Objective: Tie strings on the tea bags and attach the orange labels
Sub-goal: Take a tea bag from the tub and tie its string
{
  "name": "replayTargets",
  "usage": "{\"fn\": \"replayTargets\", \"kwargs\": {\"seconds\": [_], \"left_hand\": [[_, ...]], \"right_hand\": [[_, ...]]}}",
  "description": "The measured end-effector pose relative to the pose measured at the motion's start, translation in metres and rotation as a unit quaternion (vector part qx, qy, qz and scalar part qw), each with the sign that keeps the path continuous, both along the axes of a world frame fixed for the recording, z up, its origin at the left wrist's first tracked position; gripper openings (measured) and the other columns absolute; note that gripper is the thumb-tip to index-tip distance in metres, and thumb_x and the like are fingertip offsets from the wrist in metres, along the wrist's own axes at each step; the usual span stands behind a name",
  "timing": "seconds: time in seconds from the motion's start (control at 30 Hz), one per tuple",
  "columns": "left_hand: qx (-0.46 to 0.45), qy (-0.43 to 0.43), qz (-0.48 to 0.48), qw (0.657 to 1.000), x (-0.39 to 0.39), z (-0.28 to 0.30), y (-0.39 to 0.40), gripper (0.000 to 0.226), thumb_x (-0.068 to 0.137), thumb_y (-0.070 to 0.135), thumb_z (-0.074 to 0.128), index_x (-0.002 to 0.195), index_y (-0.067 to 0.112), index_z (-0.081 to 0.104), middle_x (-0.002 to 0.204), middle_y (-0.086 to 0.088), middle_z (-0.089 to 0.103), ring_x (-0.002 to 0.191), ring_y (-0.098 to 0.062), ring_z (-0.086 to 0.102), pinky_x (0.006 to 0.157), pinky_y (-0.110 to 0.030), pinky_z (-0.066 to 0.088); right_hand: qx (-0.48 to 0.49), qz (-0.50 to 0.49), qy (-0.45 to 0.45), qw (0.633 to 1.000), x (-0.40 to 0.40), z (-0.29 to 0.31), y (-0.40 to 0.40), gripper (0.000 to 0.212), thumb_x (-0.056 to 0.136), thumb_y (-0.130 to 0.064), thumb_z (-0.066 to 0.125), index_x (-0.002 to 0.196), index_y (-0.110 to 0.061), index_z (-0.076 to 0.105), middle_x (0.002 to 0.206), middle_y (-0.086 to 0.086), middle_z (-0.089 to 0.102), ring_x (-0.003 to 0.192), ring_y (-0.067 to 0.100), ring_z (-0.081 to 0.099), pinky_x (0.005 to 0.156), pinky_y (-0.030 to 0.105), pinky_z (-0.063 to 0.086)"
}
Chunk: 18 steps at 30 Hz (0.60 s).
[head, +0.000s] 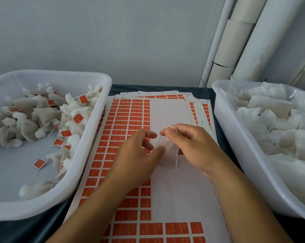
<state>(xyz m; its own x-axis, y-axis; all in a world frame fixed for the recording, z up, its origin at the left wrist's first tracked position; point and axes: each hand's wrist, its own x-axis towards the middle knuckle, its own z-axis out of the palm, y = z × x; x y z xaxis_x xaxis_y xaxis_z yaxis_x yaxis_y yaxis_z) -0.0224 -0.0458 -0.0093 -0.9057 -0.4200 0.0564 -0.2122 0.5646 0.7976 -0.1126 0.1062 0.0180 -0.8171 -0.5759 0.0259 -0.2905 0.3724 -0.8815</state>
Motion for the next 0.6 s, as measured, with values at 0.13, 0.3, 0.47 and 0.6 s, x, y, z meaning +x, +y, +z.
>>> {"fn": "replayTargets", "kwargs": {"seconds": [0.13, 0.3, 0.47, 0.6], "left_hand": [[0.003, 0.001, -0.015, 1.0, 0.001, 0.003, 0.001, 0.032, 0.09, 0.051, 0.07, 0.116, 0.049, 0.053, 0.093, 0.024, 0.06, 0.078, -0.002, 0.064, 0.054, -0.009, 0.05], [-0.008, 0.016, -0.051, 0.999, 0.004, 0.004, 0.009, 0.038, 0.089, 0.06, 0.066, 0.123, 0.044, 0.057, 0.099, 0.026, 0.057, 0.085, -0.003, 0.061, 0.067, -0.015, 0.05], [-0.06, 0.054, -0.041, 0.996, 0.004, 0.003, 0.024, 0.028, 0.086, 0.063, 0.065, 0.099, 0.039, 0.058, 0.089, 0.023, 0.057, 0.076, -0.006, 0.058, 0.062, -0.014, 0.039], [-0.093, 0.056, 0.005, 0.994, 0.004, 0.001, 0.022, 0.026, 0.094, 0.048, 0.065, 0.075, 0.037, 0.05, 0.076, 0.022, 0.051, 0.068, -0.006, 0.054, 0.054, -0.009, 0.033]], "right_hand": [[-0.007, -0.02, 0.017, 1.0, -0.002, 0.003, 0.003, 0.023, 0.103, -0.047, 0.051, 0.104, -0.044, 0.074, 0.106, -0.042, 0.064, 0.101, -0.03, 0.047, 0.081, 0.013, 0.041], [-0.033, -0.026, 0.032, 0.999, 0.003, 0.008, 0.002, 0.026, 0.104, -0.045, 0.049, 0.103, -0.041, 0.075, 0.106, -0.03, 0.07, 0.105, -0.022, 0.053, 0.077, 0.005, 0.037], [-0.049, 0.007, 0.04, 0.998, 0.013, 0.01, -0.003, 0.027, 0.104, -0.045, 0.049, 0.107, -0.04, 0.075, 0.111, -0.031, 0.07, 0.11, -0.015, 0.058, 0.085, 0.008, 0.04], [-0.065, -0.008, 0.079, 0.995, 0.013, 0.013, -0.002, 0.026, 0.103, -0.045, 0.049, 0.105, -0.043, 0.075, 0.112, -0.031, 0.069, 0.11, -0.01, 0.059, 0.09, 0.016, 0.049]]}}
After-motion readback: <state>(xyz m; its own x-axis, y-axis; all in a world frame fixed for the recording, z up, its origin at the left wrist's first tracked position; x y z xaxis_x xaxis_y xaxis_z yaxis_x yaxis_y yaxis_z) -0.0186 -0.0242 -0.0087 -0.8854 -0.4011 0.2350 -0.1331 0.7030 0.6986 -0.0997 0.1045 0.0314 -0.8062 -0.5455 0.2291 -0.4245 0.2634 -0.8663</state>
